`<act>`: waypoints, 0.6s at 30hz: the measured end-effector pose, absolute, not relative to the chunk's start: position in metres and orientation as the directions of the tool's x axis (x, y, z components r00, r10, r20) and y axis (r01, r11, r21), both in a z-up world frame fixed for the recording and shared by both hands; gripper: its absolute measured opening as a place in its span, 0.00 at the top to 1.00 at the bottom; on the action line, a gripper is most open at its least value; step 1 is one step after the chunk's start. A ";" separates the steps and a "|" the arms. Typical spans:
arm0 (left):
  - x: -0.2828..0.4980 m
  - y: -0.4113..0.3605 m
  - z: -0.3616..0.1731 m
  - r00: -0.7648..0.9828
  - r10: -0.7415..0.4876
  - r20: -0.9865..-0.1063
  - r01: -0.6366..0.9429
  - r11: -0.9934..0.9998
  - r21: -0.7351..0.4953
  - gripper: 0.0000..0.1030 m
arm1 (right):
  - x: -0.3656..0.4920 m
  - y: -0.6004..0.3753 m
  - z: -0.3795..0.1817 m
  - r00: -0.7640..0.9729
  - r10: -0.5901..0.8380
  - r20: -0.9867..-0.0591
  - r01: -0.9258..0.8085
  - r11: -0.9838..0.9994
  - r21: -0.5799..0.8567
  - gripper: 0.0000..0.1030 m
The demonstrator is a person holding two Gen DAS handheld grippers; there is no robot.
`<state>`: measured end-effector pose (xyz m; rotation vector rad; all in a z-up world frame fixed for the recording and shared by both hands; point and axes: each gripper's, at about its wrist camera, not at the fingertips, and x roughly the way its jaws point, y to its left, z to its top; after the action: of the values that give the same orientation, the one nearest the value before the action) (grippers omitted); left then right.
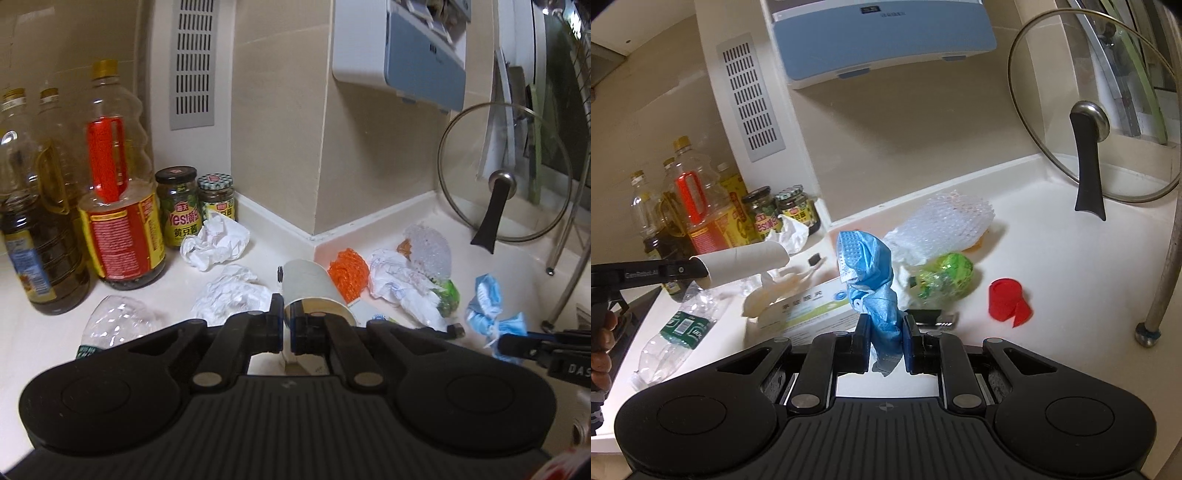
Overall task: Collect trash
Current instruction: 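Grasp the white paper cup with the left tool, then carry the paper cup and blue mask down over the wastebasket with both tools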
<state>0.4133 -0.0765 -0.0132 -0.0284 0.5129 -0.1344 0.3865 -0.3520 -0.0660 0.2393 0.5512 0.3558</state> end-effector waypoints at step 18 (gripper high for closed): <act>0.291 -0.012 0.008 0.846 -0.255 -0.468 0.200 0.966 -0.164 0.98 | 0.272 -0.285 -0.051 0.791 0.389 -0.472 -0.245 0.908 0.339 0.83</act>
<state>0.2909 -0.0117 0.0084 -0.1105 0.5081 -0.2406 0.2717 -0.2854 -0.0513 0.2676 0.5632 0.3458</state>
